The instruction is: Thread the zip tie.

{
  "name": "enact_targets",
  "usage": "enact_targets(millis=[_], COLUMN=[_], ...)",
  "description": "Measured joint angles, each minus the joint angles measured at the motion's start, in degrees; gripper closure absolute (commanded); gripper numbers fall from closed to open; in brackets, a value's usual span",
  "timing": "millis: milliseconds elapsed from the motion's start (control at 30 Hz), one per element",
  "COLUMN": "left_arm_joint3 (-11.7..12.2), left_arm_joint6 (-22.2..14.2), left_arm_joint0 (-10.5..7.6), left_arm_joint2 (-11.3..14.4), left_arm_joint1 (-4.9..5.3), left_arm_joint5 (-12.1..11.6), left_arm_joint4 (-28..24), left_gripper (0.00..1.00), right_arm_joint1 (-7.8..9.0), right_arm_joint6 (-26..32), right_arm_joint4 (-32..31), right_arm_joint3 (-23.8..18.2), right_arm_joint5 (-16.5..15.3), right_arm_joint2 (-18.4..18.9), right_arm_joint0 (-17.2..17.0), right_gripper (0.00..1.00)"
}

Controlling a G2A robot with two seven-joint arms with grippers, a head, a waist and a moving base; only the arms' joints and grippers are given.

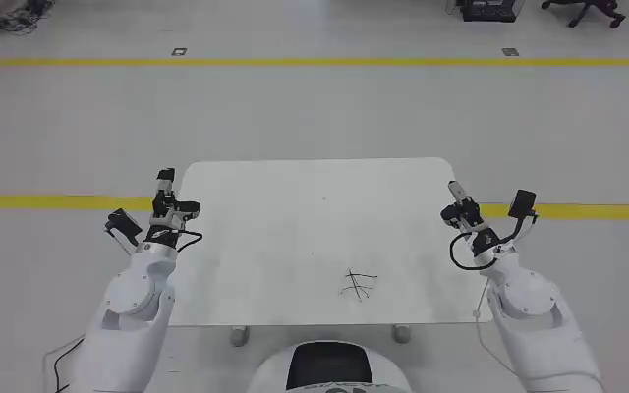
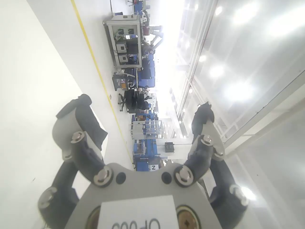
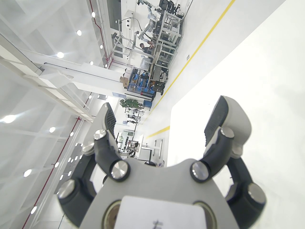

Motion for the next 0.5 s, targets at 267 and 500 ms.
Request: enact_targets(millis=[267, 500], left_arm_joint3=[0.0, 0.0], left_arm_joint6=[0.0, 0.0], left_arm_joint0=[0.00, 0.00], left_arm_joint2=[0.0, 0.0], left_arm_joint1=[0.00, 0.00], left_arm_joint5=[0.0, 0.0], left_arm_joint4=[0.0, 0.0], left_gripper=[0.00, 0.00], right_arm_joint1=[0.68, 1.32], right_arm_joint6=[7.3, 16.5], right_arm_joint4=[-7.0, -15.9], right_arm_joint3=[-1.4, -0.1], right_arm_joint5=[-3.2, -6.7], right_arm_joint2=[0.5, -2.4], right_arm_joint0=[0.3, 3.4], right_gripper=[0.00, 0.00])
